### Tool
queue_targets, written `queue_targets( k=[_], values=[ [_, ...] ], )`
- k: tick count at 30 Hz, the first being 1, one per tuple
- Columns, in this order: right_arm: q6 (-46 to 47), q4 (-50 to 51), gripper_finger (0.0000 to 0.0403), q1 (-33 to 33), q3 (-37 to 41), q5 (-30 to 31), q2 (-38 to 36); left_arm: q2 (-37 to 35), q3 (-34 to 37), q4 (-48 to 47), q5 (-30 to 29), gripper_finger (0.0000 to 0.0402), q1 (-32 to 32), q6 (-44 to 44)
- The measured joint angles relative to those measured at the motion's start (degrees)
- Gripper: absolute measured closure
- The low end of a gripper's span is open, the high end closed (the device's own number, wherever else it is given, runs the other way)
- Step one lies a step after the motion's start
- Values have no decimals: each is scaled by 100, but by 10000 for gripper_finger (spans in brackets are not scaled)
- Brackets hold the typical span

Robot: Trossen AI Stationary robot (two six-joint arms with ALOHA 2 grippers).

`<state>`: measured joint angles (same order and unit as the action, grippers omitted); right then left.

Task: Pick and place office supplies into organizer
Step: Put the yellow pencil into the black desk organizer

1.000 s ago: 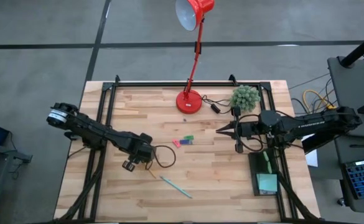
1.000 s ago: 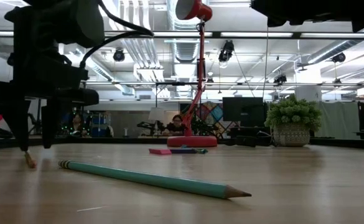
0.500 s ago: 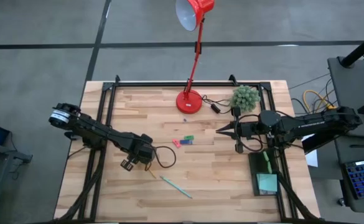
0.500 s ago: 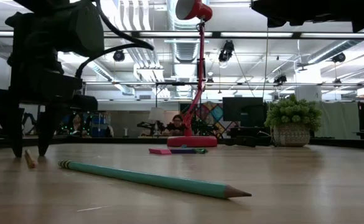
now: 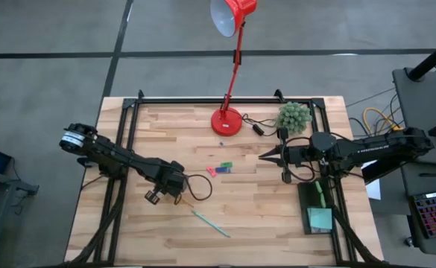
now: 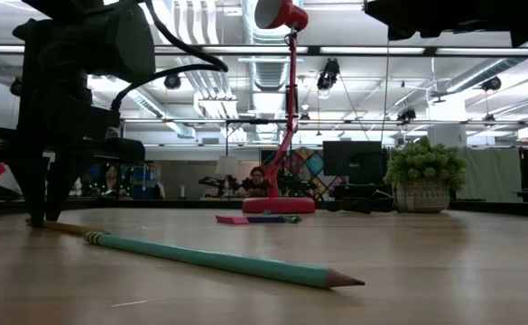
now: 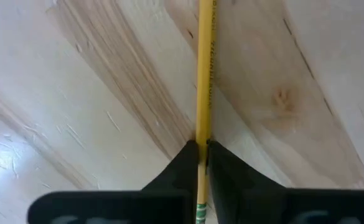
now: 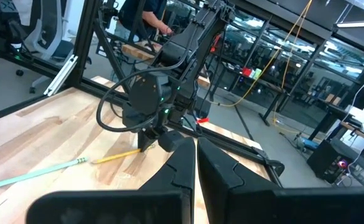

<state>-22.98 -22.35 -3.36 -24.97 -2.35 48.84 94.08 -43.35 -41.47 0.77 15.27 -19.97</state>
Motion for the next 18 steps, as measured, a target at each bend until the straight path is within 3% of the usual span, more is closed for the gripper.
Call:
queue_targets(
  k=[18],
  values=[
    [137, -61, 394, 0, 0, -3, 0, -494, -927, -625, 122, 401, 17, 224]
  ],
)
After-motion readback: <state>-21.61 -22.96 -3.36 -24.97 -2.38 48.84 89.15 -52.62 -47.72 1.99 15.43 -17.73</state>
